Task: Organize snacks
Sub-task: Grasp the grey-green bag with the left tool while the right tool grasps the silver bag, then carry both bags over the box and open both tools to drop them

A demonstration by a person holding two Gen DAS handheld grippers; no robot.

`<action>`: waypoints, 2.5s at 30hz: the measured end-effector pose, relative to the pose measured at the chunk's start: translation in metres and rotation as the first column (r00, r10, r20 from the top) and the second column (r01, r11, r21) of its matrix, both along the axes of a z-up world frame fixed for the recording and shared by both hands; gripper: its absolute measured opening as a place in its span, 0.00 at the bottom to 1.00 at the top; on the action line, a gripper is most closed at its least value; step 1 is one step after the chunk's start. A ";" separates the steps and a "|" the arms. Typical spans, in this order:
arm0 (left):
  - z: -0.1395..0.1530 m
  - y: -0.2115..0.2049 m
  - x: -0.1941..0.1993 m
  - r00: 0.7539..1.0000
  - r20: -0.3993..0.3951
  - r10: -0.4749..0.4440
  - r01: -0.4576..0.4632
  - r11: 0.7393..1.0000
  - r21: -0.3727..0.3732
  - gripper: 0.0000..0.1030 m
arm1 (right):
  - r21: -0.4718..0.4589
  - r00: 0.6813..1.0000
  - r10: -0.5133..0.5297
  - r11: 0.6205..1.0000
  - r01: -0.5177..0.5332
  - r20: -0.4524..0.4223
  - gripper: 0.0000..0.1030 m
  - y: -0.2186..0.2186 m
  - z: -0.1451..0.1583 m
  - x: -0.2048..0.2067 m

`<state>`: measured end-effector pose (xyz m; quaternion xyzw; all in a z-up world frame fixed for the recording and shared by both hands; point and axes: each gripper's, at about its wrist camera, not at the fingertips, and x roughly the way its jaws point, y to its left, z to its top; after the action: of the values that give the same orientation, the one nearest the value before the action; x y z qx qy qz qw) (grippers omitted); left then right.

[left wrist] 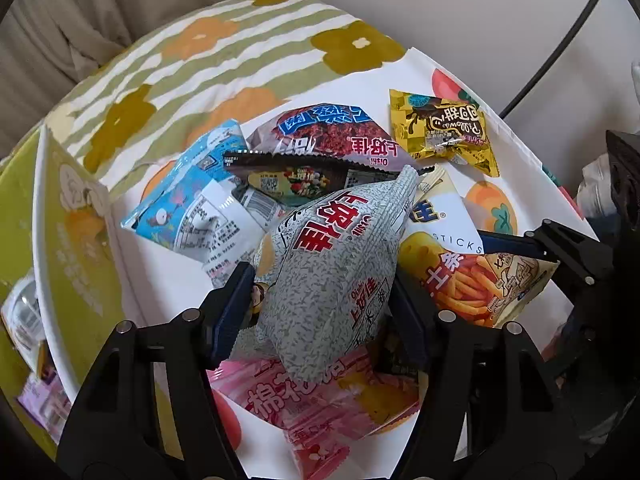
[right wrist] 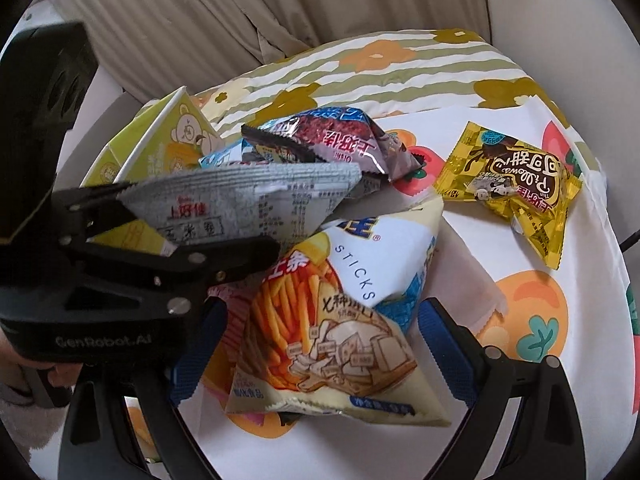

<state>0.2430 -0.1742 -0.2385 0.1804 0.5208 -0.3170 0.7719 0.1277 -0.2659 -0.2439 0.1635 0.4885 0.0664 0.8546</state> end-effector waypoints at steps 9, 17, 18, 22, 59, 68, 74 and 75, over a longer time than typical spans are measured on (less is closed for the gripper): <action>0.007 0.008 -0.002 0.999 -0.010 0.038 -0.038 0.999 -0.033 0.61 | -0.024 1.000 -0.003 1.000 0.002 -0.018 0.61 0.003 -0.001 0.003; 0.029 0.012 -0.012 0.996 0.007 0.091 -0.090 0.993 -0.071 0.61 | -0.053 1.000 0.003 0.999 -0.003 0.001 0.56 0.001 0.014 -0.013; 0.034 0.013 -0.014 0.994 0.018 0.104 -0.102 0.992 -0.076 0.61 | -0.053 1.000 0.002 0.999 -0.002 0.006 0.56 0.000 0.016 -0.015; 0.051 0.014 -0.018 0.989 0.024 0.149 -0.146 0.984 -0.105 0.61 | -0.051 1.000 0.004 0.999 -0.002 0.030 0.56 -0.010 0.030 -0.022; 0.160 0.290 0.045 0.784 0.160 0.599 -0.559 0.794 -0.237 0.61 | -0.085 0.908 0.318 0.948 -0.306 0.274 0.56 0.167 0.168 0.095; 0.121 0.315 0.129 0.854 0.103 0.510 -0.484 0.851 -0.205 0.76 | -0.103 0.949 0.240 0.969 -0.223 0.203 0.56 0.210 0.142 0.149; 0.103 0.321 0.136 0.864 0.126 0.488 -0.466 0.869 -0.168 0.99 | -0.119 0.966 0.204 0.975 -0.186 0.158 0.56 0.217 0.126 0.160; 0.101 0.324 0.132 0.861 0.127 0.492 -0.471 0.867 -0.165 0.99 | -0.121 0.968 0.201 0.975 -0.184 0.148 0.56 0.217 0.124 0.161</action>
<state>0.3752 0.1495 -0.1371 0.0200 0.4622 -0.1306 0.8769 0.2887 -0.0489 -0.1204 0.0638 0.4349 0.1360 0.8879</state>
